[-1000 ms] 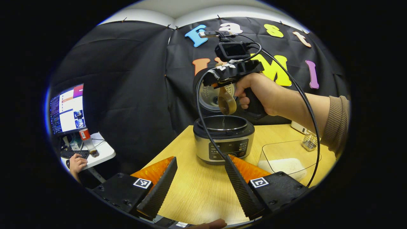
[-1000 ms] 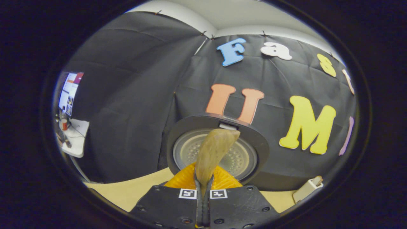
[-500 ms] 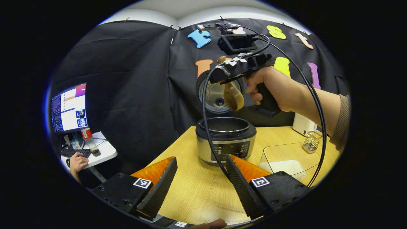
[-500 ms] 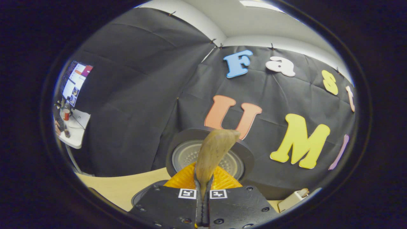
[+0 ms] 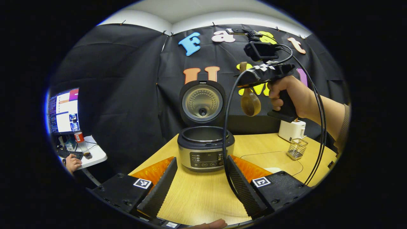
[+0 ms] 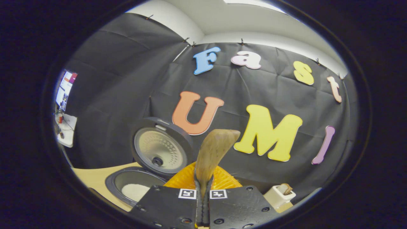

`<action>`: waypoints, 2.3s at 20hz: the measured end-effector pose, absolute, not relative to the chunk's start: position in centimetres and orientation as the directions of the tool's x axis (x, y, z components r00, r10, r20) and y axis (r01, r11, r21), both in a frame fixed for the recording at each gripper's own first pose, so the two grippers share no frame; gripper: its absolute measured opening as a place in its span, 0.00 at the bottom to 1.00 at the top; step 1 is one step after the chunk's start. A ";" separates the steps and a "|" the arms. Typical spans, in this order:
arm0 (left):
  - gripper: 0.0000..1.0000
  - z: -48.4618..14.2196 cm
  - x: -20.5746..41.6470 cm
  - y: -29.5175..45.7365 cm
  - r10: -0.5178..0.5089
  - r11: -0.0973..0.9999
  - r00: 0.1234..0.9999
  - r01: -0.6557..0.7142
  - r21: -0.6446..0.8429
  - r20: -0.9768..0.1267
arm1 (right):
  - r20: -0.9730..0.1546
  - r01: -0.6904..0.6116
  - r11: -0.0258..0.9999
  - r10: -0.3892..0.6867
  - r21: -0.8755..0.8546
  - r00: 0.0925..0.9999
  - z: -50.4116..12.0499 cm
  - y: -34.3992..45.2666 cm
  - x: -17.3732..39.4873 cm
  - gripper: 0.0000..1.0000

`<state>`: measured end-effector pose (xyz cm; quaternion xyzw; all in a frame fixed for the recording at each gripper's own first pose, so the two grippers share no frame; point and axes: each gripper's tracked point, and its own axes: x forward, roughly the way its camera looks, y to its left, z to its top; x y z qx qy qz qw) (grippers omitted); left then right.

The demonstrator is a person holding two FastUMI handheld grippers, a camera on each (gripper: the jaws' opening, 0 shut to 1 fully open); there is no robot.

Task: Close the left gripper, press the button to open the rice cooker; take a wooden spoon from the chopstick holder with the right hand, scoop a spoonful of rice and pour it into the rice cooker, then put the wooden spoon back into the chopstick holder.

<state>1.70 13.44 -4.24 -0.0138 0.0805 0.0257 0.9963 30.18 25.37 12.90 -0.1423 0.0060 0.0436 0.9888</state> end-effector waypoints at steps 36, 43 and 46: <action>0.99 -4.3 1.7 8.1 -0.111 0.993 0.982 0.105 -0.050 -0.152 | -0.354 0.312 0.948 -0.272 0.060 0.895 -5.2 -8.2 27.6 0.05; 0.99 -4.7 2.0 8.0 -0.094 0.995 0.983 0.090 -0.033 -0.160 | -0.350 0.316 0.946 -0.272 0.075 0.897 -5.2 -9.0 26.1 0.33; 0.99 -4.4 2.0 7.9 -0.085 0.996 0.985 0.082 -0.031 -0.152 | -0.305 0.347 0.935 -0.311 0.071 0.900 -4.0 -10.6 25.6 0.38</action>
